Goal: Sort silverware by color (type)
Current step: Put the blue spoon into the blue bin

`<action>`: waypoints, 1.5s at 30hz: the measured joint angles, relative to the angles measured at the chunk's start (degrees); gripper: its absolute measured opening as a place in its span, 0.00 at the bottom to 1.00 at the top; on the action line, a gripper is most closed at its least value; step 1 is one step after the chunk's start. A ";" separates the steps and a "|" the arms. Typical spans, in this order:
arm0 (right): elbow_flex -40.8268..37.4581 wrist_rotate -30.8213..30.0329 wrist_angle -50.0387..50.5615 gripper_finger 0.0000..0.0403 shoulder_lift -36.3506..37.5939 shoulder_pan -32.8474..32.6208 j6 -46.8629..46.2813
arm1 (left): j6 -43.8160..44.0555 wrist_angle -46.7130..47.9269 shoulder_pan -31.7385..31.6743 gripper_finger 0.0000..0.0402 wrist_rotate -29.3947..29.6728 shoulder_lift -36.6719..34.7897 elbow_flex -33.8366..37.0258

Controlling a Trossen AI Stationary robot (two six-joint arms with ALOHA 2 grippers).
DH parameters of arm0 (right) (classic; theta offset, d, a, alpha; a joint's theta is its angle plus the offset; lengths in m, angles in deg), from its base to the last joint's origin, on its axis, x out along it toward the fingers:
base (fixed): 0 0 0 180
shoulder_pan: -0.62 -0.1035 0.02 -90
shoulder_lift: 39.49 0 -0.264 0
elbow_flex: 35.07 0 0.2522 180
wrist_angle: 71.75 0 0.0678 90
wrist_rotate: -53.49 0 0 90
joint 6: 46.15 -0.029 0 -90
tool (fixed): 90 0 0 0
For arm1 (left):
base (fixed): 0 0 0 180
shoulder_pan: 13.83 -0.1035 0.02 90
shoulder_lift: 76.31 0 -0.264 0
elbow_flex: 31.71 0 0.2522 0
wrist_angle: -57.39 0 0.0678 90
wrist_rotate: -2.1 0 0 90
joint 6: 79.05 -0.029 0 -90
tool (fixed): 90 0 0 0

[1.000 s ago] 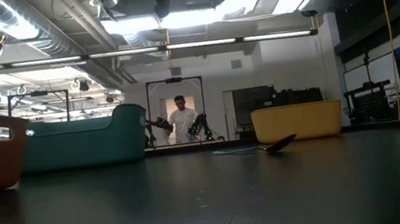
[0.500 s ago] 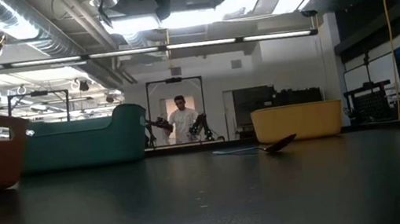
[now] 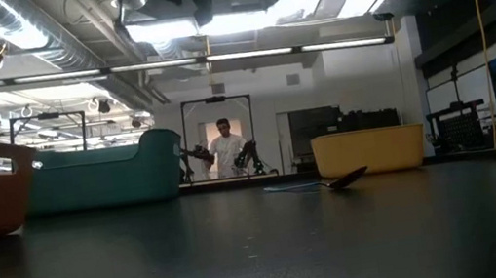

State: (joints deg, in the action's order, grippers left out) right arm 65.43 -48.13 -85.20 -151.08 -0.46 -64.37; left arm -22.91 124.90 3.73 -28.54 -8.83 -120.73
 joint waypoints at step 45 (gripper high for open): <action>-0.28 0.70 56.27 0.30 9.64 1.11 6.54 | -71.82 -2.37 -47.76 0.09 -31.65 0.00 15.30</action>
State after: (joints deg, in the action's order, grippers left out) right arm 65.15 -47.43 -28.93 -141.44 0.65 -57.83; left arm -94.73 122.53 -44.03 -60.20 -8.83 -105.44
